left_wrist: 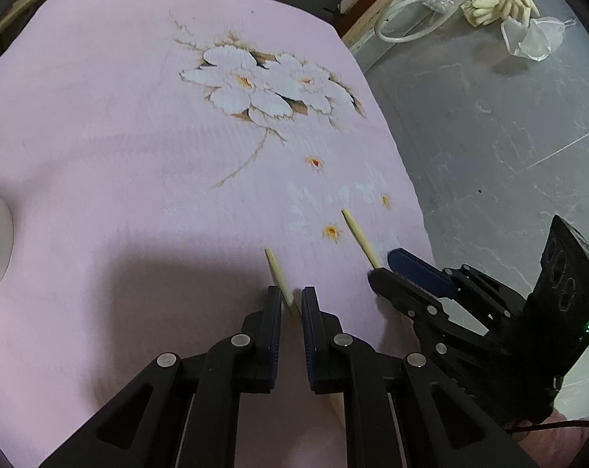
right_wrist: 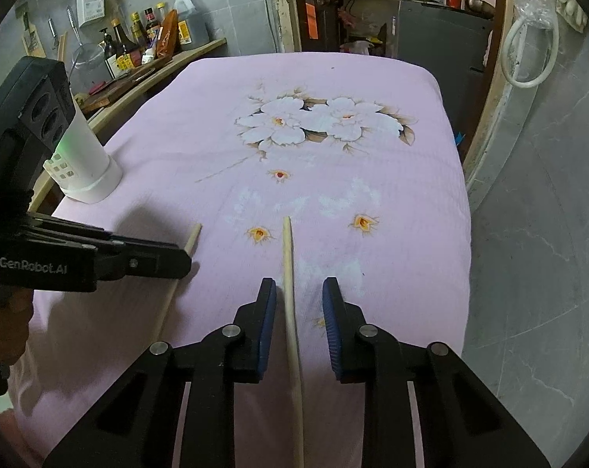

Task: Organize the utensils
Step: 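Close the left tool on one wooden chopstick while the right tool grasps the other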

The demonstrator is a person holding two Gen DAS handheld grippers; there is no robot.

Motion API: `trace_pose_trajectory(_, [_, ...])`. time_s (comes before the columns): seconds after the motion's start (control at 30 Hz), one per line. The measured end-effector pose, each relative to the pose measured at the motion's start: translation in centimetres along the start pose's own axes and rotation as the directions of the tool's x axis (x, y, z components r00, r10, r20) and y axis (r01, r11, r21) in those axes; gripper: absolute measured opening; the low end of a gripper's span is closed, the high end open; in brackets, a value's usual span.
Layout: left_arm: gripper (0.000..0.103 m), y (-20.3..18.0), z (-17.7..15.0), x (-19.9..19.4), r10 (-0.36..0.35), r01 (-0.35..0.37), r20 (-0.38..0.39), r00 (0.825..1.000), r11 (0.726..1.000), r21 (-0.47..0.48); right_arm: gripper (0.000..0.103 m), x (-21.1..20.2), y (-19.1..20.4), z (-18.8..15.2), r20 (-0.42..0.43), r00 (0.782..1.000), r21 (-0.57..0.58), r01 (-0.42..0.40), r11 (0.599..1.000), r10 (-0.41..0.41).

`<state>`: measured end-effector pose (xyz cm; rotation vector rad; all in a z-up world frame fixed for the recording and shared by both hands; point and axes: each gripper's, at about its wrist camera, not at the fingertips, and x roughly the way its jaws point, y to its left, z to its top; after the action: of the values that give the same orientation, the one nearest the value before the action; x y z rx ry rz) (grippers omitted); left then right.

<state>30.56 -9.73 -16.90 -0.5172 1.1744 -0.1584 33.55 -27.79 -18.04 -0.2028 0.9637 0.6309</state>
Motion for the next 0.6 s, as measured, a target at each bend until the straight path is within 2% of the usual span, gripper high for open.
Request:
trace_pose_trajectory(0.17, [0.012,0.2,-0.1,-0.1,-0.015,0.015,-0.032,0.999,1.0,-0.022,0.022,0.2,-0.2,0.0,0.002,1.0,0.009,-0.006,1.0,0.006])
trace_pose_trajectory(0.5, [0.012,-0.6,-0.5,0.4,-0.023,0.024,-0.051,0.998,1.0,0.012,0.022,0.4,0.0,0.3,-0.02,1.0,-0.022,-0.006,1.0,0.006])
trace_pose_trajectory(0.6, [0.012,-1.1,-0.2,0.7,-0.002,0.005,-0.065,0.998,0.999,0.047,0.021,0.5,0.4,0.4,-0.032,0.999,-0.039,0.012,0.999,-0.014])
